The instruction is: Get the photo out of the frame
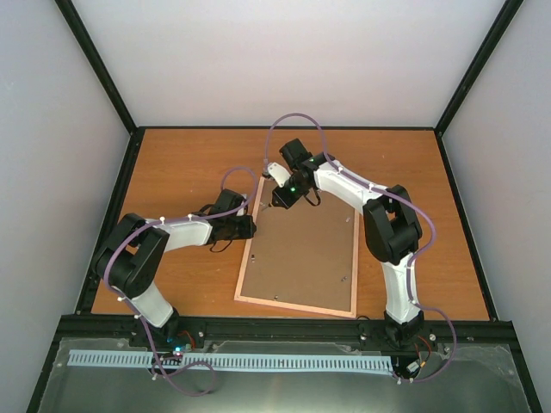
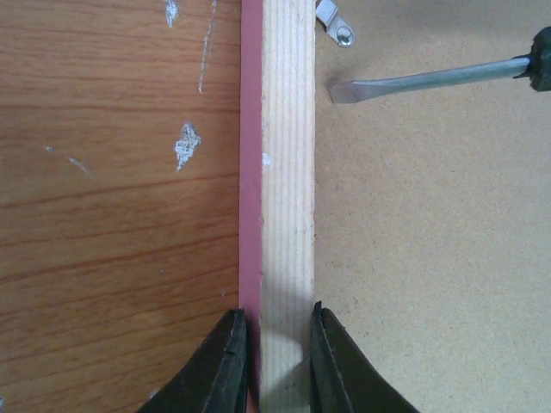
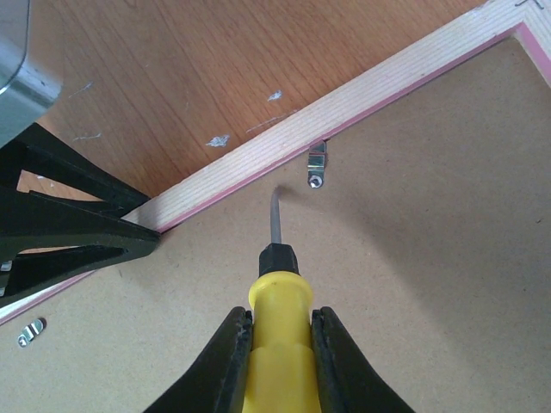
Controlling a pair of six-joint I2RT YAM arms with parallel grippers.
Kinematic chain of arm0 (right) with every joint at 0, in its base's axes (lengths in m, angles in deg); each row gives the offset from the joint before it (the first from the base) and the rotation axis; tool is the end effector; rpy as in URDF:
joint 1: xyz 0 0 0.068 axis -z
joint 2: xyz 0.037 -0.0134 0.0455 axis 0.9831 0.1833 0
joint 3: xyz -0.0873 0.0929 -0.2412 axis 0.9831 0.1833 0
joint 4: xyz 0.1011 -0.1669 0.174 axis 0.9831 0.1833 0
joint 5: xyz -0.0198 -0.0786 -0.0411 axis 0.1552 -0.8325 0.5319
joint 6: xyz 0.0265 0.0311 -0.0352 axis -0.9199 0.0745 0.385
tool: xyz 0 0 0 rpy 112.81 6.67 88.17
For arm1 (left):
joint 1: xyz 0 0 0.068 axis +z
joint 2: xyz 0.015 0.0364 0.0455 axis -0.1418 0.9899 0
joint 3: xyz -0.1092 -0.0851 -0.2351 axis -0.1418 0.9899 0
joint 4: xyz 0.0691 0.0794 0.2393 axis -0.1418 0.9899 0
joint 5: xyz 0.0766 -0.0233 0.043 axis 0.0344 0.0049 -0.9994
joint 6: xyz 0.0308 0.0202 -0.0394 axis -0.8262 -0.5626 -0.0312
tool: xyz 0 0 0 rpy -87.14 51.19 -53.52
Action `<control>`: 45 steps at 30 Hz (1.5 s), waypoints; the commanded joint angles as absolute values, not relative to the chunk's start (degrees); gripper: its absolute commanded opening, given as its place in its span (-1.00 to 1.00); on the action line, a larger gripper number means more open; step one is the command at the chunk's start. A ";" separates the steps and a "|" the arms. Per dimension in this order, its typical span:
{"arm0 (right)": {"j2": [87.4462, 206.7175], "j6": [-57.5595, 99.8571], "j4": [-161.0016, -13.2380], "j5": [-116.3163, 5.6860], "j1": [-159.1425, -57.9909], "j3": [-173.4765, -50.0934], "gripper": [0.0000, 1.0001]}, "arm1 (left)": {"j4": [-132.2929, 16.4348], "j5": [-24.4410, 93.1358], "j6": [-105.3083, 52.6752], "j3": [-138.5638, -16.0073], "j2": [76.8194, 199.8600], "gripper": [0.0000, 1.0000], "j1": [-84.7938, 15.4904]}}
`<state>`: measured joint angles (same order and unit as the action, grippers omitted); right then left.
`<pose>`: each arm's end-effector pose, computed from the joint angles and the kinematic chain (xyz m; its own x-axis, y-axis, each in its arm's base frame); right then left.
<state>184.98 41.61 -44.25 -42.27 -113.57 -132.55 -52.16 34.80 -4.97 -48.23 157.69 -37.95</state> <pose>0.3576 0.2577 0.2078 -0.5832 -0.6621 -0.4707 -0.8040 0.5533 0.2179 0.2603 -0.1553 0.1320 -0.9066 -0.1001 -0.4100 0.0872 0.9061 -0.4140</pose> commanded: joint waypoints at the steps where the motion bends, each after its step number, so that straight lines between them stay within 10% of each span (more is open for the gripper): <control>1: 186.45 40.24 -44.98 -45.70 -113.72 -133.64 -0.94 | -48.83 38.63 -2.94 -46.25 160.69 -0.98 -37.79; 29: 179.17 37.50 -44.72 -62.17 -112.02 -128.44 -0.94 | -49.94 38.49 -2.57 -44.07 160.49 -0.98 -37.86; 45: 177.84 41.93 -45.95 -39.94 -112.03 -126.85 -0.95 | -49.87 39.23 -1.88 -44.36 159.55 -0.98 -37.86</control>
<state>175.78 41.22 -45.48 -45.48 -111.17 -125.32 -55.86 35.95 -4.36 -46.57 157.67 -37.76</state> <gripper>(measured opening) 0.154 0.169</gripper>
